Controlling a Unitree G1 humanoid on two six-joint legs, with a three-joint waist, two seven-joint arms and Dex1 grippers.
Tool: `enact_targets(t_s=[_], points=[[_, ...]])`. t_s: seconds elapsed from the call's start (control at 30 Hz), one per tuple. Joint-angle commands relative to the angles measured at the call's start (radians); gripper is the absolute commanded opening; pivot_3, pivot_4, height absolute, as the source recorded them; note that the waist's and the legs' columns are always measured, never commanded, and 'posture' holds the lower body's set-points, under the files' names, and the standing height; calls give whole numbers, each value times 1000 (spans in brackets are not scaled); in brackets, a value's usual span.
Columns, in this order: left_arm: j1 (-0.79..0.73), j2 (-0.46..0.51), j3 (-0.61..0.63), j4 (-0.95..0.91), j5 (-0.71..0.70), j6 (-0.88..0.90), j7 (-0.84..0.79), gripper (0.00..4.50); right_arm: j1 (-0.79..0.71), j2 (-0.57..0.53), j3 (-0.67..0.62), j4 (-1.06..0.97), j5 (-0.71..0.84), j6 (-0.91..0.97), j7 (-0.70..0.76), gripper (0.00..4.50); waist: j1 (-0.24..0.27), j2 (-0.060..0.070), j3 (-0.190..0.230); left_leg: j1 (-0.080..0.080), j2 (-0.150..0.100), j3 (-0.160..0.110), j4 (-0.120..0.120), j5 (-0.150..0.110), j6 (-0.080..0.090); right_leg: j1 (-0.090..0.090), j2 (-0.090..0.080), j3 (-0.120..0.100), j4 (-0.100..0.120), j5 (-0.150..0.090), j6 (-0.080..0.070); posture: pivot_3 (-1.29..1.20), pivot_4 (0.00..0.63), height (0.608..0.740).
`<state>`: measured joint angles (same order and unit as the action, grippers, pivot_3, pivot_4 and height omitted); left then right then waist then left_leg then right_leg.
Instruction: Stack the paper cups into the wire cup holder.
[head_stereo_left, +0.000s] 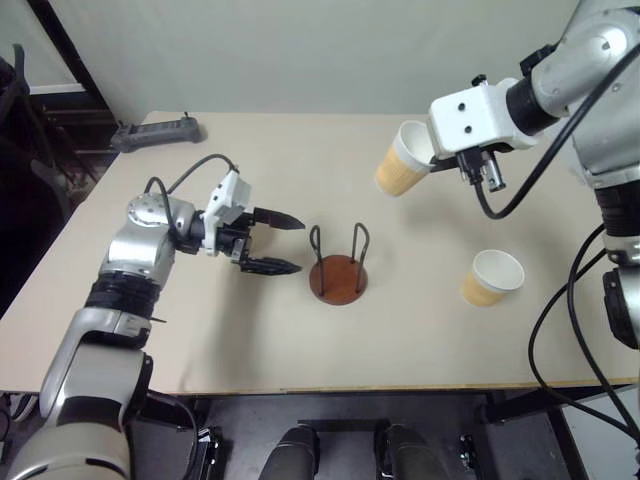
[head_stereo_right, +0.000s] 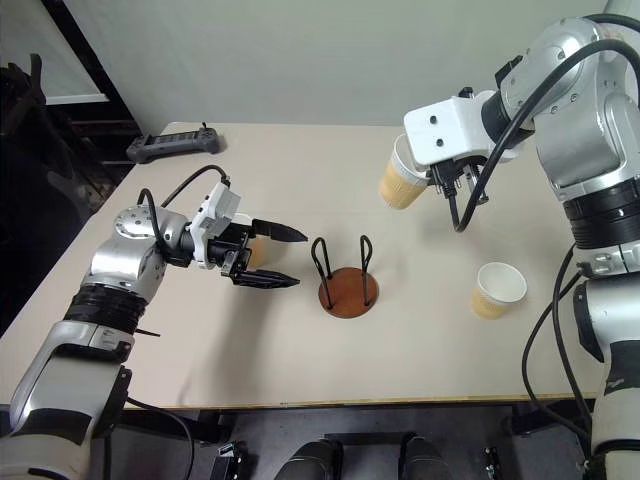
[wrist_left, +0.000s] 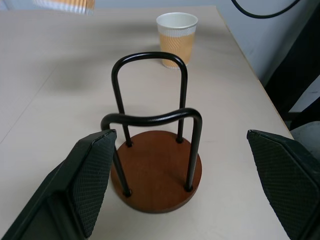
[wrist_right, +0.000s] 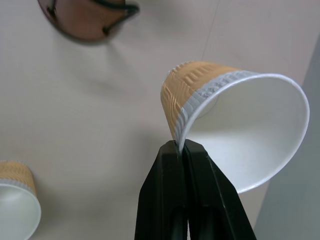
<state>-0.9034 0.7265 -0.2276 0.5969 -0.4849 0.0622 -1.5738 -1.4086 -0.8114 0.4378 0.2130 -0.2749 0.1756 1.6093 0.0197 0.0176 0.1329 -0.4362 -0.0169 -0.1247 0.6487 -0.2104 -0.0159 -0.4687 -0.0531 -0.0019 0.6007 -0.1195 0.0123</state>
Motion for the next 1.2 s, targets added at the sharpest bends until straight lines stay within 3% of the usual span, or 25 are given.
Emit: enact_targets(t_s=[0.03,0.33,0.73,1.2], points=[[-40,-8,-1,12,-13,-25,-41,4500,-53,-15,29,-96,48,61,5,16,-1,0,0,0,0,0,0,1,0,0,0,0,0,0,0,0,150,740],[-69,-53,-30,94,-6,-87,-41,4500,-114,7,109,-182,115,145,5,16,-2,0,0,0,0,0,0,6,0,0,0,0,1,0,0,0,150,740],[-74,21,-95,143,-23,-160,-41,4500,-89,7,129,-220,150,180,5,16,-2,0,0,-1,0,0,0,6,0,-1,0,0,1,-1,1,0,150,740],[-97,8,-97,172,-23,-174,-41,4500,-45,-13,186,-323,212,249,5,16,-3,0,0,-1,-1,0,1,7,0,0,0,1,3,-1,1,0,150,740]])
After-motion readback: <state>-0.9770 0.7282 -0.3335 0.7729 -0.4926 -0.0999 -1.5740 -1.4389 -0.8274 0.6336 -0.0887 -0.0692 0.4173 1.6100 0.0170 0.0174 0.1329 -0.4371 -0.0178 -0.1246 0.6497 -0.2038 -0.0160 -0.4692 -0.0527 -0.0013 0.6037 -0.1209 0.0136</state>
